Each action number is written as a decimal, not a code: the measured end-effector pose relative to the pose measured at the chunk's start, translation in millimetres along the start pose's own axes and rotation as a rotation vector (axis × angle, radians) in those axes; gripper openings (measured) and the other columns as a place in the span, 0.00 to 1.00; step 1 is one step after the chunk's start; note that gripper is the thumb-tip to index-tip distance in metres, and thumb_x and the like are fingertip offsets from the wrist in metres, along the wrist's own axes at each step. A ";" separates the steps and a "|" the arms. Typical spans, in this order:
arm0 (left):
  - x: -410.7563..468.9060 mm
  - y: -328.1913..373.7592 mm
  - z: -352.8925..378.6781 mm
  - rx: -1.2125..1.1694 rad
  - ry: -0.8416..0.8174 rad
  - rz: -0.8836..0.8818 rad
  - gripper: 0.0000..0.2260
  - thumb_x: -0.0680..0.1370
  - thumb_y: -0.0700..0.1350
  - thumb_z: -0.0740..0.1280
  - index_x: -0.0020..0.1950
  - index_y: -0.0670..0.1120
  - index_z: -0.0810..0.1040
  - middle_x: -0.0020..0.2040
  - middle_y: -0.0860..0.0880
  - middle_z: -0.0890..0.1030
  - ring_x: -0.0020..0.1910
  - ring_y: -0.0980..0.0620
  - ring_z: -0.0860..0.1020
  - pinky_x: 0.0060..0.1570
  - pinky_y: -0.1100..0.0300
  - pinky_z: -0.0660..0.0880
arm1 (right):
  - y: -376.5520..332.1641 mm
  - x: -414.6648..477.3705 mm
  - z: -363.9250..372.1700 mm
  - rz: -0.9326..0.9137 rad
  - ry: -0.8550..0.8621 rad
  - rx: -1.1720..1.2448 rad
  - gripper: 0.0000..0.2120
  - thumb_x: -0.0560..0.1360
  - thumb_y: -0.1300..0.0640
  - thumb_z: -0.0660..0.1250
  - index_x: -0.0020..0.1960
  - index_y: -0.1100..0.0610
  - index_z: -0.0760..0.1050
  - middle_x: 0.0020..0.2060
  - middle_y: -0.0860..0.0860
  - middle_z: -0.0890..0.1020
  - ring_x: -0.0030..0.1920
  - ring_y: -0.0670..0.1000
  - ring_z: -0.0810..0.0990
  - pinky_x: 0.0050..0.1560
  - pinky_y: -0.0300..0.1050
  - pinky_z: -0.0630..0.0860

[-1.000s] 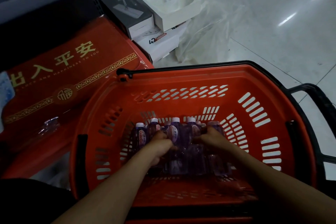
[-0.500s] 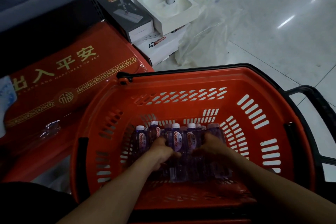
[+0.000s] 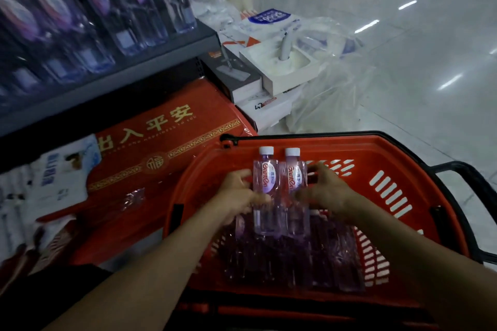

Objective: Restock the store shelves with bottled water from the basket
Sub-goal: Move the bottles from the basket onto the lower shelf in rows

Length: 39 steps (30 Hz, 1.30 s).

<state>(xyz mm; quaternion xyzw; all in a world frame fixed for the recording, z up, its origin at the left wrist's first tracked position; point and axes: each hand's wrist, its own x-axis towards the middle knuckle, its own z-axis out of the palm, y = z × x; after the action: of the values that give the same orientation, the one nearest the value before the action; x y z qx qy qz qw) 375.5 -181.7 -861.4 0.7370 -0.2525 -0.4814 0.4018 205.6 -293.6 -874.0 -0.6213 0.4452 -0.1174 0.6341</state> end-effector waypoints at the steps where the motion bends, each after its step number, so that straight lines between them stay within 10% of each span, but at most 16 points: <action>1: -7.3 10.4 -7.9 0.004 0.014 0.047 0.20 0.67 0.31 0.77 0.51 0.51 0.79 0.44 0.47 0.85 0.46 0.43 0.84 0.48 0.46 0.79 | -13.8 -4.3 2.7 -0.034 0.028 0.002 0.28 0.65 0.70 0.77 0.60 0.59 0.70 0.52 0.56 0.81 0.47 0.56 0.84 0.46 0.56 0.83; 15: -94.3 142.6 -141.6 0.015 0.279 0.632 0.28 0.66 0.23 0.73 0.63 0.44 0.78 0.47 0.51 0.84 0.41 0.60 0.83 0.40 0.67 0.79 | -205.3 -33.8 76.7 -0.560 0.199 0.058 0.30 0.63 0.68 0.78 0.60 0.54 0.69 0.51 0.49 0.80 0.51 0.53 0.83 0.50 0.60 0.82; 26: -74.3 147.3 -240.0 -0.045 0.652 0.743 0.28 0.69 0.29 0.74 0.60 0.56 0.76 0.52 0.56 0.82 0.52 0.57 0.80 0.48 0.62 0.79 | -284.4 4.2 174.2 -0.793 0.139 -0.003 0.28 0.69 0.65 0.77 0.62 0.52 0.67 0.52 0.41 0.76 0.52 0.42 0.78 0.48 0.42 0.80; 31: -50.1 163.1 -250.5 -0.123 0.746 0.761 0.31 0.72 0.30 0.72 0.69 0.53 0.72 0.54 0.57 0.77 0.48 0.62 0.76 0.33 0.73 0.71 | -309.5 34.7 184.5 -0.853 0.133 -0.018 0.28 0.69 0.67 0.75 0.62 0.51 0.66 0.54 0.41 0.75 0.54 0.42 0.77 0.42 0.34 0.78; 39: 8.6 183.1 -244.1 -0.166 0.929 0.741 0.35 0.72 0.33 0.72 0.74 0.56 0.67 0.66 0.50 0.75 0.62 0.51 0.76 0.51 0.57 0.81 | -334.6 89.0 176.2 -0.915 0.144 -0.040 0.29 0.69 0.68 0.75 0.63 0.53 0.66 0.54 0.40 0.75 0.54 0.40 0.76 0.44 0.29 0.77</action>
<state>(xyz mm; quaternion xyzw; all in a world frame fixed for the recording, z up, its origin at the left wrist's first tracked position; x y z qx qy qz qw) 604.5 -203.6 -660.7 0.6993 -0.2522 0.0454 0.6673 517.4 -302.8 -642.3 -0.7563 0.1702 -0.4196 0.4723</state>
